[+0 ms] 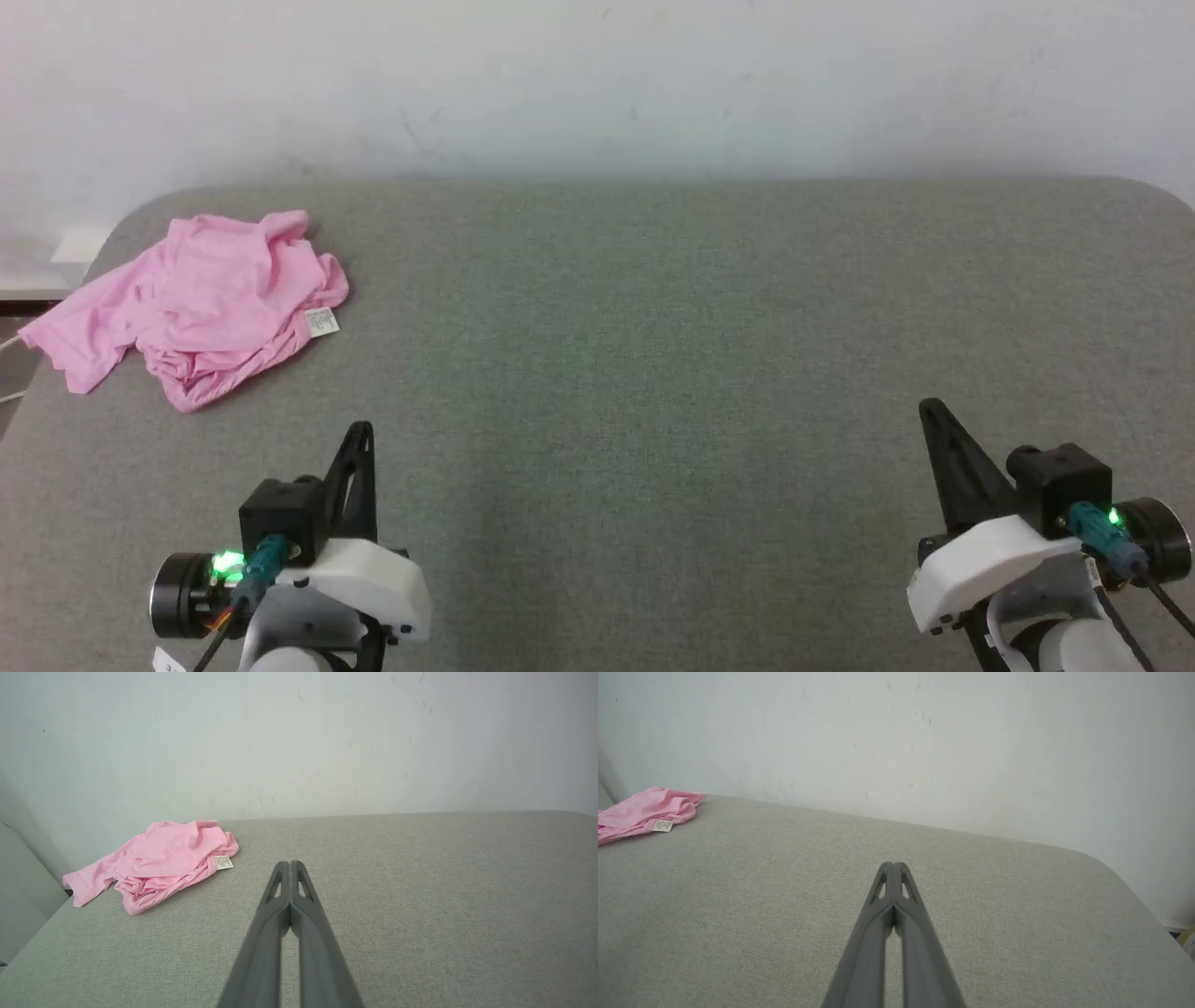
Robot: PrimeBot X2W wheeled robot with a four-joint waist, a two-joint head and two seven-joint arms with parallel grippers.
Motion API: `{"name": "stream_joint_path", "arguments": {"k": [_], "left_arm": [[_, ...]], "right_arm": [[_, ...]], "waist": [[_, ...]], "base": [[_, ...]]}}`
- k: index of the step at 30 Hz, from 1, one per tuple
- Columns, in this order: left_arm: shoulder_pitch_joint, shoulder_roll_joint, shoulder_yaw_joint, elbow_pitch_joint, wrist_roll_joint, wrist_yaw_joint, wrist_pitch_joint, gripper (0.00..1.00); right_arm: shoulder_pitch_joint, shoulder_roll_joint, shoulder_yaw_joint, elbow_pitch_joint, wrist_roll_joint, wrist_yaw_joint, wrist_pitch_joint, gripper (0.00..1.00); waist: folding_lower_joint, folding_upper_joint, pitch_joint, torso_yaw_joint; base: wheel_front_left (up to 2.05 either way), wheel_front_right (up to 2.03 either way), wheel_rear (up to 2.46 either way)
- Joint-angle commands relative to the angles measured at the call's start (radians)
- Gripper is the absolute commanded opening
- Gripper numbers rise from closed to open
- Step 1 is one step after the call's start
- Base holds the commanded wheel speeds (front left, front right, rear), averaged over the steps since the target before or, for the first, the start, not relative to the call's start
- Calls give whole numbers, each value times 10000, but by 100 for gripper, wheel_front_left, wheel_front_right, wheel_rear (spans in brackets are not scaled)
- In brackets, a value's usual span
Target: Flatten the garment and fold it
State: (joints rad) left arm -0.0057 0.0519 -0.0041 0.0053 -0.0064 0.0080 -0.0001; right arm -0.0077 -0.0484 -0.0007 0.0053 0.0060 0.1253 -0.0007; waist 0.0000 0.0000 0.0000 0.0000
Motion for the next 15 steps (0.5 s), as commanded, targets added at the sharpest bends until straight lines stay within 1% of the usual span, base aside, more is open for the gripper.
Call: {"name": "stream_joint_path", "arguments": {"k": [1, 15], "left_arm": [[57, -17, 41, -53, 64, -80, 1, 0], [57, -17, 41, -53, 64, -80, 1, 0]], "right_arm": [[77, -18, 7, -53, -60, 54, 7, 0], [77, -18, 7, -53, -60, 54, 7, 0]], "waist": [[0, 0, 0, 0], [0, 0, 0, 0]], "base": [[0, 0, 0], [0, 0, 0]]}}
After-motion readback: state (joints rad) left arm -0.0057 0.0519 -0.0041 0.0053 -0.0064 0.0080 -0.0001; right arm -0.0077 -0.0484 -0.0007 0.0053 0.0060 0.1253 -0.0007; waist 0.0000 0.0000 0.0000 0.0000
